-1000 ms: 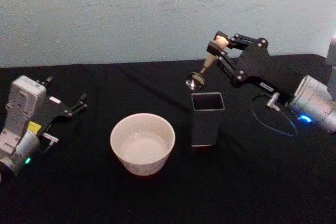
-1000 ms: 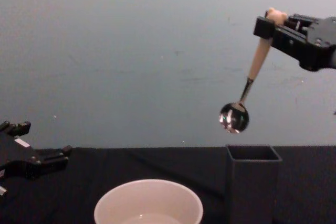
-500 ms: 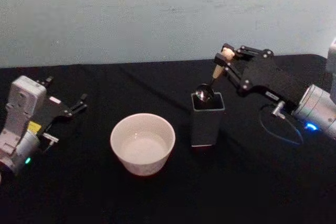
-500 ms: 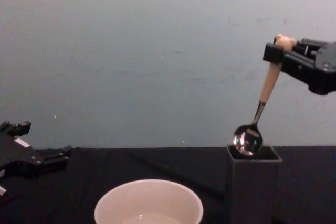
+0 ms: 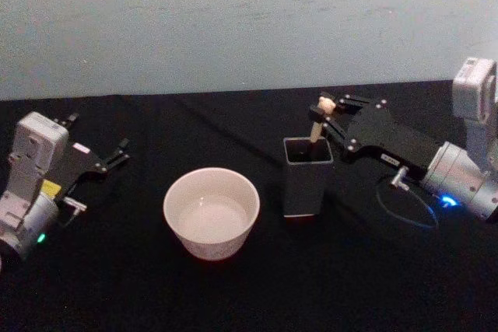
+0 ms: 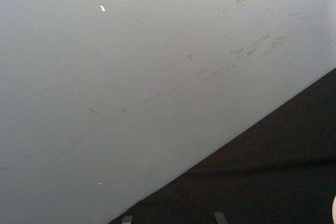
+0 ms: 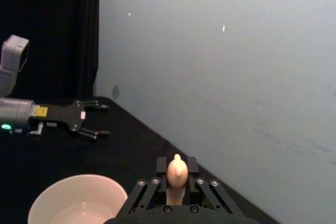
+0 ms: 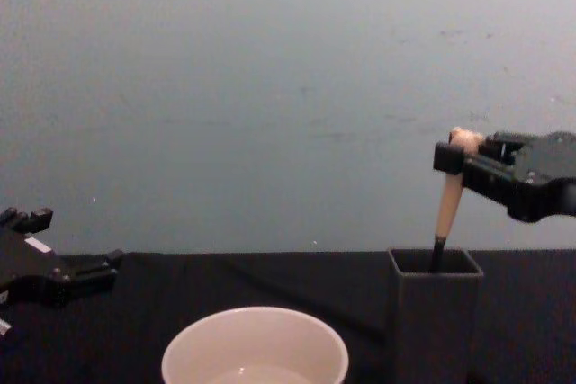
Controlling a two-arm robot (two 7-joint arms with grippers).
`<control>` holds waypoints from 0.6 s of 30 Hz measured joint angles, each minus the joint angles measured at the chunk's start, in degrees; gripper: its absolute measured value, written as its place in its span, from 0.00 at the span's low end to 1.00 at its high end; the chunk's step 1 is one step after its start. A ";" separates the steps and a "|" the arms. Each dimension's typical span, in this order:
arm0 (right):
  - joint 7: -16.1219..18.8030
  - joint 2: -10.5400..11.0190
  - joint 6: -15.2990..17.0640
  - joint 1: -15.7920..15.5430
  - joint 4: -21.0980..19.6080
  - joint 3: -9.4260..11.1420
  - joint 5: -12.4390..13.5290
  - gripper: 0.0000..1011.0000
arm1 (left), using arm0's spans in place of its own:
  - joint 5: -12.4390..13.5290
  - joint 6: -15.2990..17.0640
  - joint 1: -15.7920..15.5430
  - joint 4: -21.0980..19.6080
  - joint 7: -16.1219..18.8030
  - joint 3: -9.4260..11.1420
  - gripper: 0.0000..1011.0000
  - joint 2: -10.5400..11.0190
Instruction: Pick up the stirring spoon with one hand, stir inside the cup, then place it back in its original position.
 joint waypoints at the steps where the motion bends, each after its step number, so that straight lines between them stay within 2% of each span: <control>1: -0.08 -0.09 0.13 0.10 0.22 -0.11 -0.10 0.21 | 0.00 0.00 0.00 0.00 0.00 0.00 0.99 0.00; 18: -1.68 -2.73 2.82 2.17 5.34 -1.81 -1.41 0.21 | 0.00 0.00 0.00 0.00 0.00 0.00 0.99 0.00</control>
